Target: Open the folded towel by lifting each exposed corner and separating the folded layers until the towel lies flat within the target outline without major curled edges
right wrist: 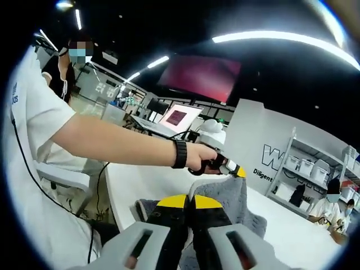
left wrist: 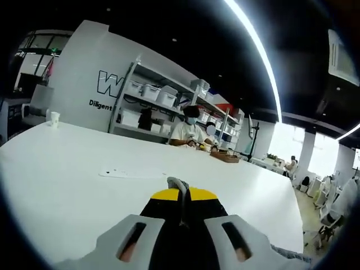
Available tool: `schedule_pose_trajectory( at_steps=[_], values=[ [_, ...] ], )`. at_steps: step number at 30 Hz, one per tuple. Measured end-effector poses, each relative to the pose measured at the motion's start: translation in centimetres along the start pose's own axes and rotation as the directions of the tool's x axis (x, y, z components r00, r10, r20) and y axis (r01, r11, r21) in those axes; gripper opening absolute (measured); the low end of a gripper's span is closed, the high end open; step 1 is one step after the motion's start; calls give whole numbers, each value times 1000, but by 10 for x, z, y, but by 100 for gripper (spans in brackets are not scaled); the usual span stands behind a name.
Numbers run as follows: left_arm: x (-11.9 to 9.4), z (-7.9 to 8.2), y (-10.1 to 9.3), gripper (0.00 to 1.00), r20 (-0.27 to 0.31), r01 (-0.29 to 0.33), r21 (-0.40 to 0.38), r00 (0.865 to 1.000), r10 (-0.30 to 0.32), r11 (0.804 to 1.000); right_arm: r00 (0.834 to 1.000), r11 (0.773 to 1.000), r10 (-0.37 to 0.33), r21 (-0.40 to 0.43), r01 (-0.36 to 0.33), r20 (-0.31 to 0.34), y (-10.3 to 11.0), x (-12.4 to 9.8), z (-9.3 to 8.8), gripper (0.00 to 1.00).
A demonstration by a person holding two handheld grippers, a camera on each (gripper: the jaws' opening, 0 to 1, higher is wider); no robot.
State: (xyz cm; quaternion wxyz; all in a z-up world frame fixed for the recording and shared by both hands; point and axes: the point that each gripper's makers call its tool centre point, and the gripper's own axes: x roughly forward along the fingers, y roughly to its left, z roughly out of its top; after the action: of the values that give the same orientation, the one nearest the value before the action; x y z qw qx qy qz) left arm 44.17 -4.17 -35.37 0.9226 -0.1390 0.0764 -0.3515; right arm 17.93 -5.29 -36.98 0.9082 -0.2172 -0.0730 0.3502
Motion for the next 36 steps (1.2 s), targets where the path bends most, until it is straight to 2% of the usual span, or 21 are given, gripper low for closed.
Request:
schedule_pose_trajectory(
  at_steps=[6,13,36],
  values=[
    [18,14,13,1,0,4,-8,1000,-4,1000,1000,1000,-6,-4,6,4,-1,-1,2,0],
    [31,25,14,1,1,16,-7,1000,-16,1000,1000,1000,-15,-14,15,1,-4,-5,2,0],
    [37,31,-5,1,11,38,-11,999,-38,999,998,997,-63,-37,63,3,-18,-19,8,0]
  ],
)
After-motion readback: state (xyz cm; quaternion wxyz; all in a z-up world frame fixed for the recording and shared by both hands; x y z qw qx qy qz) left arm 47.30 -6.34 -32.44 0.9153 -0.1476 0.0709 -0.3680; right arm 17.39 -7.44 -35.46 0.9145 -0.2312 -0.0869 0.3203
